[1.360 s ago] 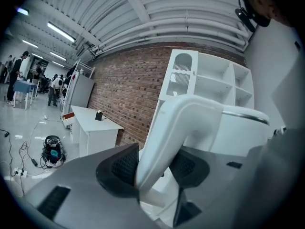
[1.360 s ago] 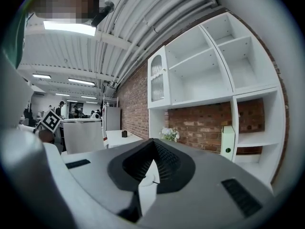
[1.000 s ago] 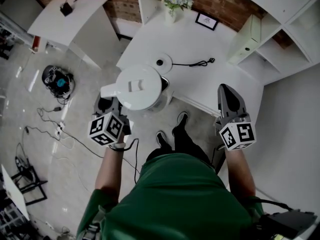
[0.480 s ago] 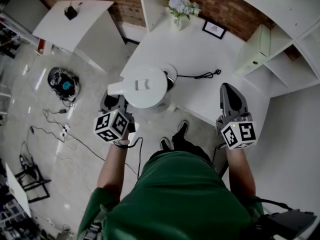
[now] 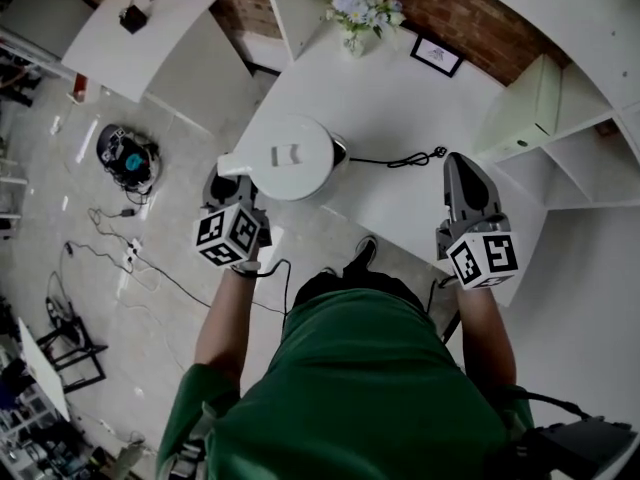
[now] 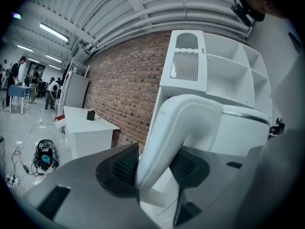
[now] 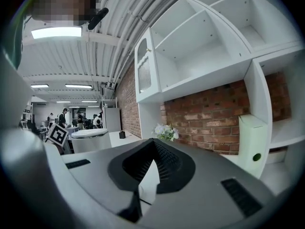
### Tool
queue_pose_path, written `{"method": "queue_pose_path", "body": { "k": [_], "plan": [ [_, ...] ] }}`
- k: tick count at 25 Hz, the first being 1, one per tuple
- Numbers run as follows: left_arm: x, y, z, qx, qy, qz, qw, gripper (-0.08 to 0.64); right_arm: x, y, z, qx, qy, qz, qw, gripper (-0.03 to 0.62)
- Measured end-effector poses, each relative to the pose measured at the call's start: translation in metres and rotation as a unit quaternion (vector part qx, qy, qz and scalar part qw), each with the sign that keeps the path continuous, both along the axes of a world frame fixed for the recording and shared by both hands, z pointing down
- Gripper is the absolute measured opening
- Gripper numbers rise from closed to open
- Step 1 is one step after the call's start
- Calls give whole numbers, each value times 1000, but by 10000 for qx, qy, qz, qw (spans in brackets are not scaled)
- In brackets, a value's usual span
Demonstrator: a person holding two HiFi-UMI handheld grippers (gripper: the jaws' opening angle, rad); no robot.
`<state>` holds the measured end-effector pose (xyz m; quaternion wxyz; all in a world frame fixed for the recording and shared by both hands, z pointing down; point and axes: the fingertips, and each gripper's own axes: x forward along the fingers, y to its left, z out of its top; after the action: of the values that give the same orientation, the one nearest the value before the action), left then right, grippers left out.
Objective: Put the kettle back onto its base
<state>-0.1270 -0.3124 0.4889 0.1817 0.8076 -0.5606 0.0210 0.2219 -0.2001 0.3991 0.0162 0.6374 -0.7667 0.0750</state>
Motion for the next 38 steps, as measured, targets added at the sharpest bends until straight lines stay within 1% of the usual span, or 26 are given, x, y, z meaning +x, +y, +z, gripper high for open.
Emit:
{"method": "queue_pose_path", "body": {
  "k": [4,7,12,15,19,24,27,30,38],
  "plan": [
    [15,-17,18,-39,-84,70,9999,195,10,-20,11,-150,-21,-88,9998,11],
    [19,-29,30,-126,-94,137,9998,195,10,-32,11,-180,-19,-69,9998,11],
    [25,-52,45,-172,-139,328,9992,195,12,-45,17,-271,-35,188,9994,11],
    [28,-68,55,-164,-226,496,9984,195,10,-47,21,-364,32,339,9988,11],
    [30,-82,69,-236,-304,606,9974,195,9,-48,24,-462,95,537,9974,11],
    [38,-88,80,-292,-237,715,9967,195,11,-48,23,-505,140,729,9960,11],
    [40,-92,84,-300,-291,761,9962,195,7,-48,23,-511,155,760,9957,11],
    [44,-95,85,-288,-260,799,9960,195,5,-46,25,-520,171,791,9954,11],
    [61,-100,87,-237,-203,962,9949,195,13,-41,27,-566,178,938,9938,11]
  ]
}}
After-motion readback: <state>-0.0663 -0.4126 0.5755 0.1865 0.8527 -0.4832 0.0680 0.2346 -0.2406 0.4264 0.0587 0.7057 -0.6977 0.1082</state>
